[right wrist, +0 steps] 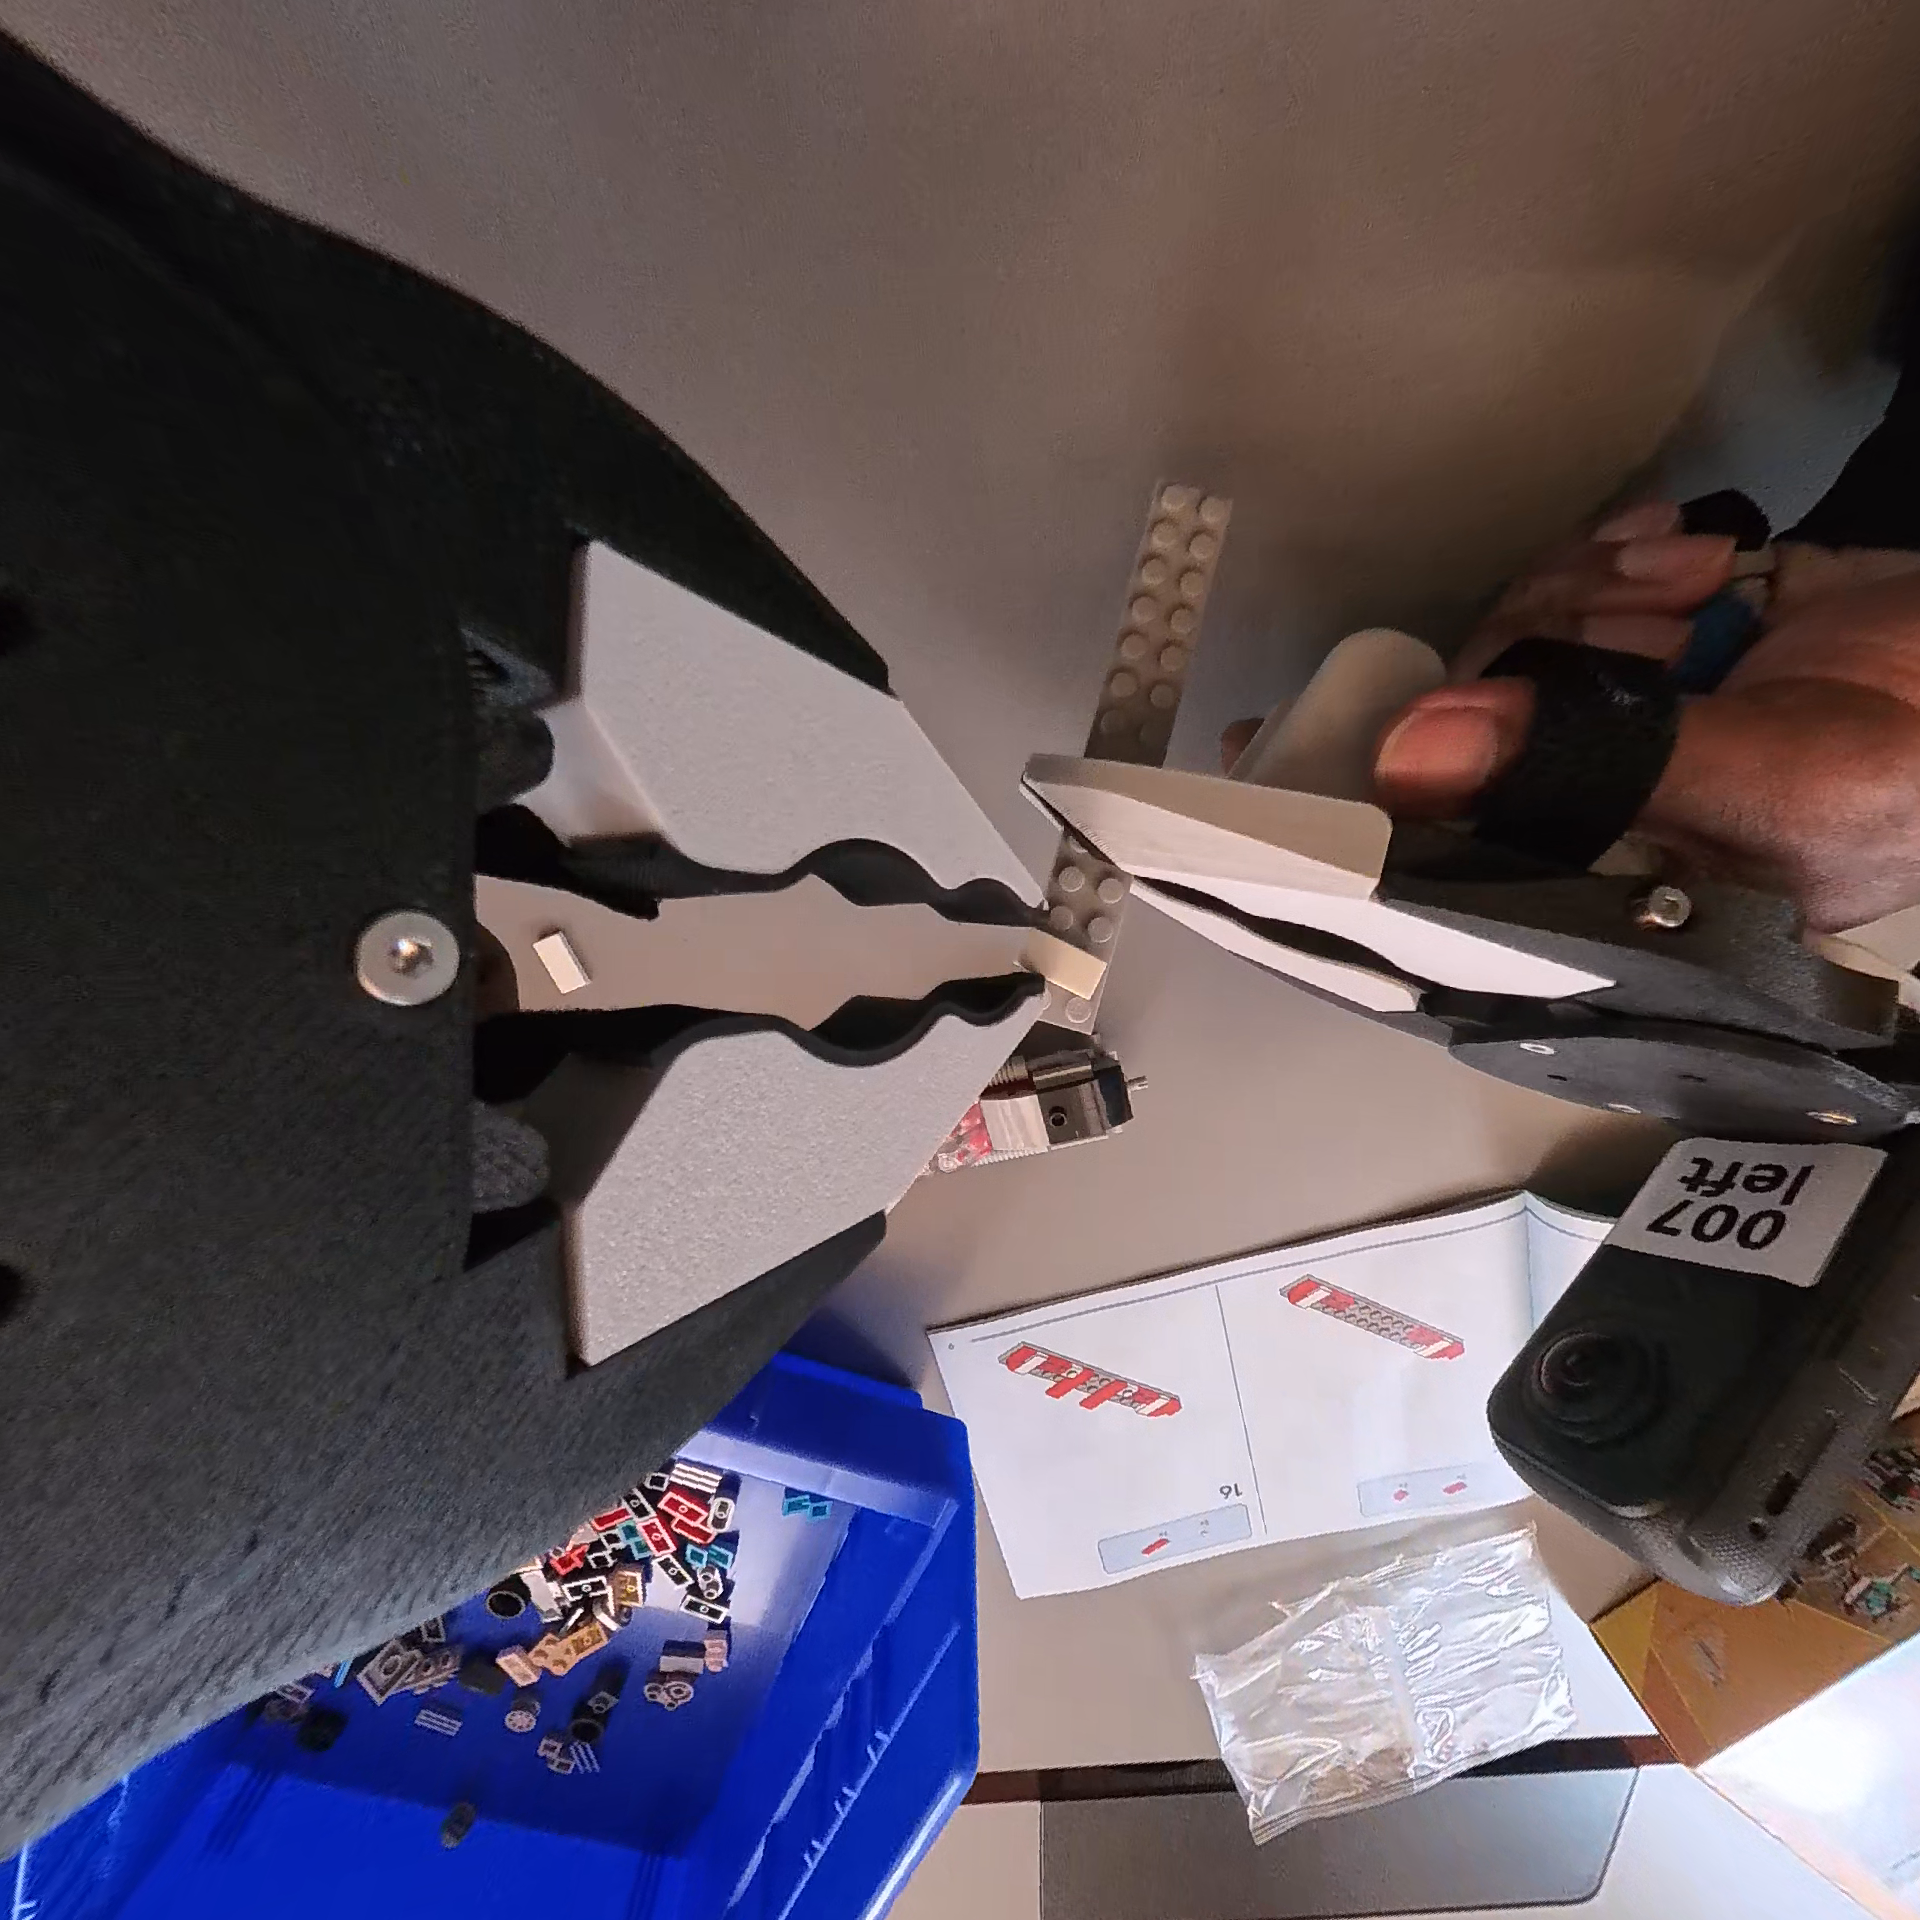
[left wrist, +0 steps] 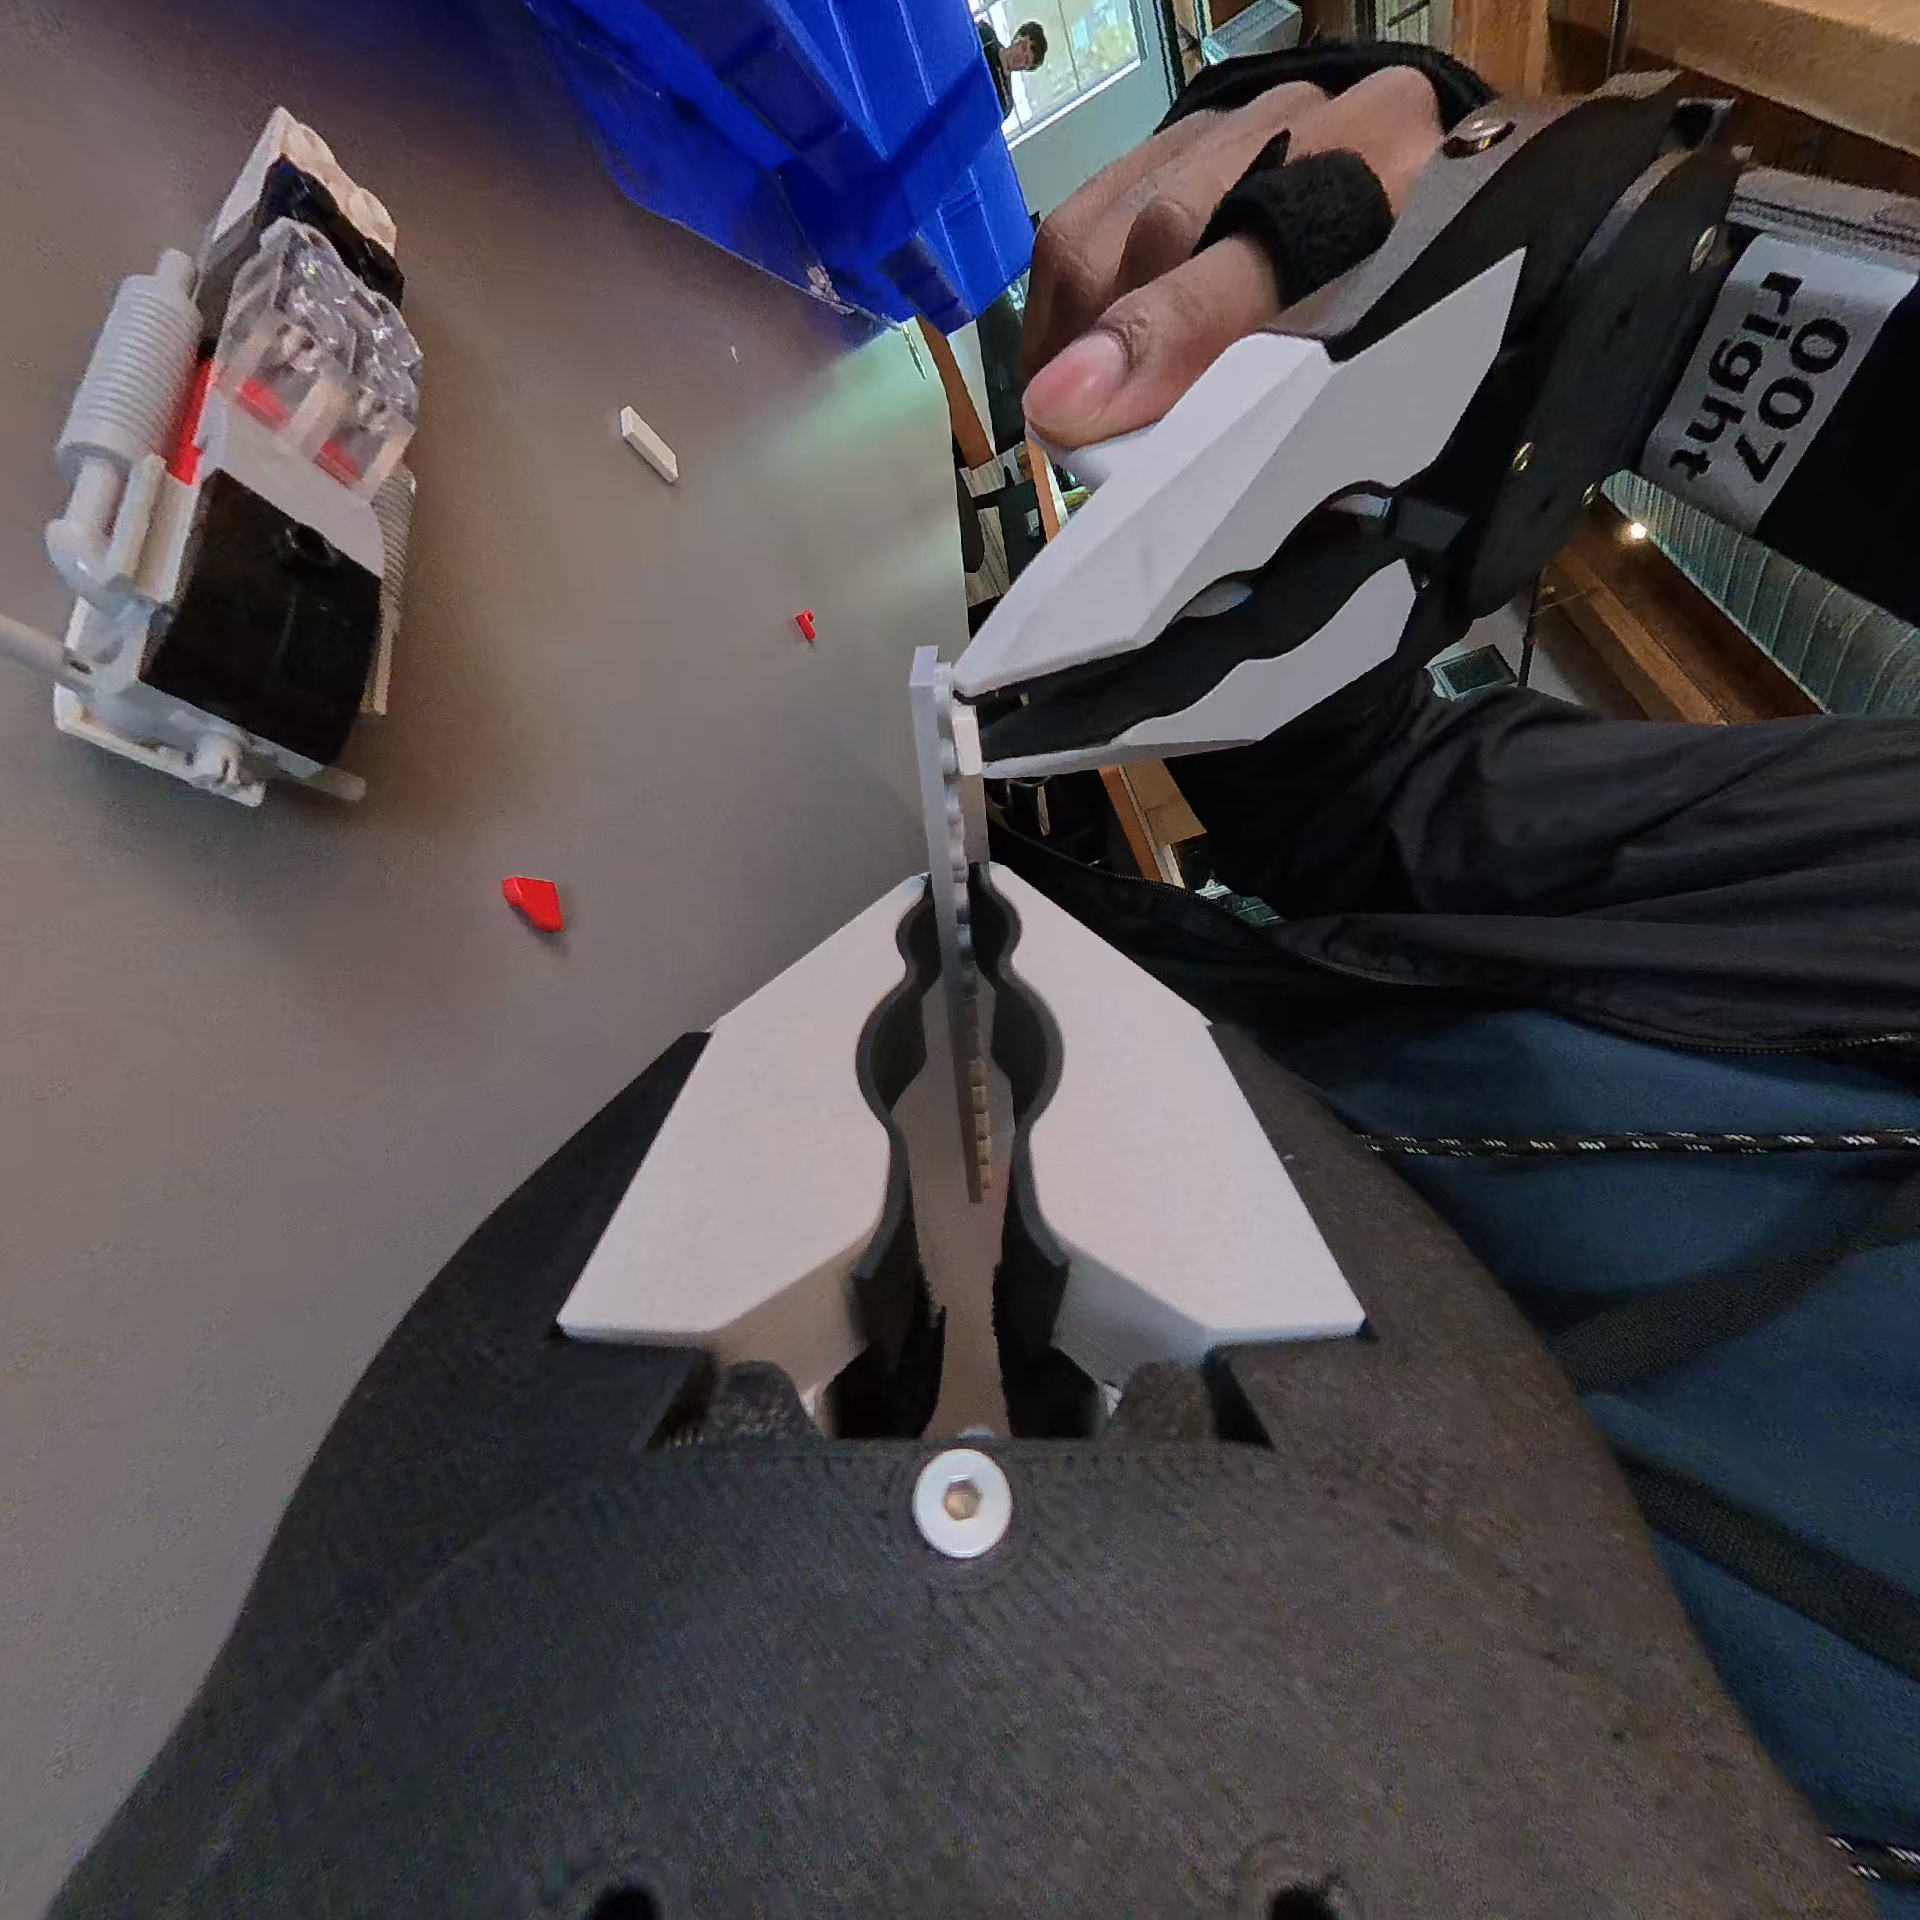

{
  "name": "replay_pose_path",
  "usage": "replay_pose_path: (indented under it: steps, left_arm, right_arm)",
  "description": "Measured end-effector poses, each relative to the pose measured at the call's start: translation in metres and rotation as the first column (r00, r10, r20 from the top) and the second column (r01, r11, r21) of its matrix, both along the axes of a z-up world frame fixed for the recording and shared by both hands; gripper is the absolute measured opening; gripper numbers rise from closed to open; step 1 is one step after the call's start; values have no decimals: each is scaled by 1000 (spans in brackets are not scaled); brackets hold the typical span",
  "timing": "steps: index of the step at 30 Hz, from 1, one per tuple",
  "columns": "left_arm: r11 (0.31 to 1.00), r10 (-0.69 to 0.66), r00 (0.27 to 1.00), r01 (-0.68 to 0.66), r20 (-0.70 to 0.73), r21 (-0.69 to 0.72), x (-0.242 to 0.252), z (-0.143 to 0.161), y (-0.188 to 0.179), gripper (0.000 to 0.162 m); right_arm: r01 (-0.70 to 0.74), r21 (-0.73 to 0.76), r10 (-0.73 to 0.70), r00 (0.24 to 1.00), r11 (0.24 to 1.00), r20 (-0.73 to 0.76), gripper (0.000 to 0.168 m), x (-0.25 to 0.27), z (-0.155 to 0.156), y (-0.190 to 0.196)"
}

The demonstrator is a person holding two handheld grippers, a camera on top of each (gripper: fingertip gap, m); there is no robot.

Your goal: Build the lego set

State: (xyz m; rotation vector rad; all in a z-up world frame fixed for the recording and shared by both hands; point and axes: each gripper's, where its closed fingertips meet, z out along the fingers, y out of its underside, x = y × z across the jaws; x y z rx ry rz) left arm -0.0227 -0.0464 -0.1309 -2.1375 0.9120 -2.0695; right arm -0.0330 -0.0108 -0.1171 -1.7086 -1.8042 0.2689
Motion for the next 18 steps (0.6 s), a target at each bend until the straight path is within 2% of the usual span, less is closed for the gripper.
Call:
replay_pose_path:
  steps: [18]
  left_arm:
    - [1000,7,1000,-7,7,-5,0,1,1,5]
  right_arm:
    - [9,19,-9,1000,1000,-18,11,-1,2,1]
